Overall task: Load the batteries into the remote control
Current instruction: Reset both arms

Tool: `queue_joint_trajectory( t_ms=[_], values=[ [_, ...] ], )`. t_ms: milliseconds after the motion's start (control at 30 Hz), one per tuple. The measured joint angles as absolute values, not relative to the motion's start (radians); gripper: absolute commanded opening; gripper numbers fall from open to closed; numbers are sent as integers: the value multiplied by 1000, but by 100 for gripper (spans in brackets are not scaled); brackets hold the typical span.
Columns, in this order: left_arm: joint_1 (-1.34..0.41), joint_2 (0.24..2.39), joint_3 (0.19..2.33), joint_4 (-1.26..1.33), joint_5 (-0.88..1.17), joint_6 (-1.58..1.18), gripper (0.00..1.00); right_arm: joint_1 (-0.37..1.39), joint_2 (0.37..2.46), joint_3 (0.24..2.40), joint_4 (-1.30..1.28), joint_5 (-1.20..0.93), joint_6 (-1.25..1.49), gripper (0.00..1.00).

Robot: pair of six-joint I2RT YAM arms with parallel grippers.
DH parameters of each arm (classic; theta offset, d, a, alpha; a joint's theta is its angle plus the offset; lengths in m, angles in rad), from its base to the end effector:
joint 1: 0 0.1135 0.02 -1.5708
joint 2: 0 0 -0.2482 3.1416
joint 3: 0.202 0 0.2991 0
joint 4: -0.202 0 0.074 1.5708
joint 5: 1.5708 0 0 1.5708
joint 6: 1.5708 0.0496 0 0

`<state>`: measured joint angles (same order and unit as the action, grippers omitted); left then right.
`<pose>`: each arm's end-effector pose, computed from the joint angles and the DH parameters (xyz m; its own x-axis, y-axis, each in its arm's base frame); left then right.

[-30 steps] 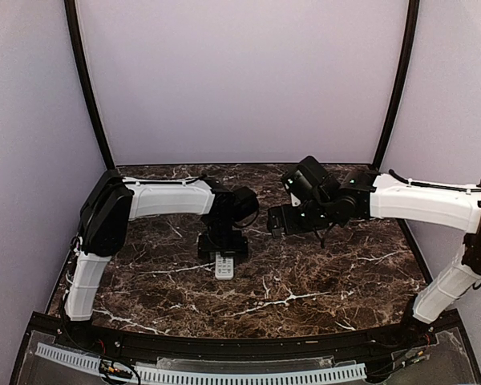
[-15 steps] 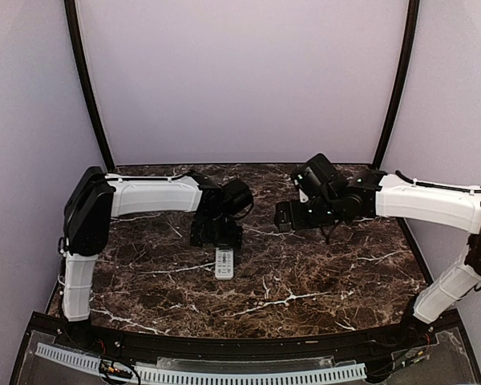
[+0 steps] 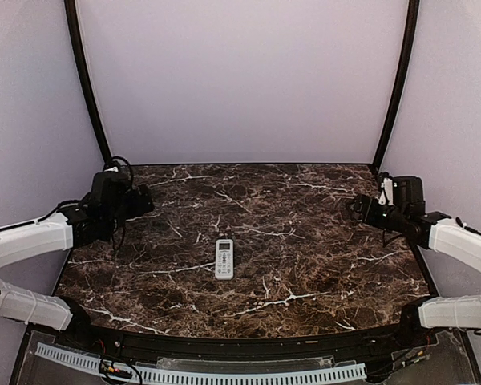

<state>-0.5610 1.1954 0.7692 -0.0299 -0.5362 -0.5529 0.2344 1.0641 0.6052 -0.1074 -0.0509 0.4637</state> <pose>0.2889 -0.1516 0.2265 -0.3536 -0.3110 -0.8822 -0.1371 0.9502 -0.2800 0.2845 0.0705 0.1882 -0.5892 0.3186 -0.7426 -0.0114 0.9156 0.4019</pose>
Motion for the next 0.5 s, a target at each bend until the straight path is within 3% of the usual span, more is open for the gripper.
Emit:
queue_joint_trajectory(
  t_ms=[167, 500],
  values=[
    [-436, 1039, 496, 171, -664, -451, 99, 121, 991, 482, -7, -96, 448, 98],
    [-187, 1029, 392, 441, -663, -207, 99, 85, 865, 423, 70, -56, 473, 99]
  ],
)
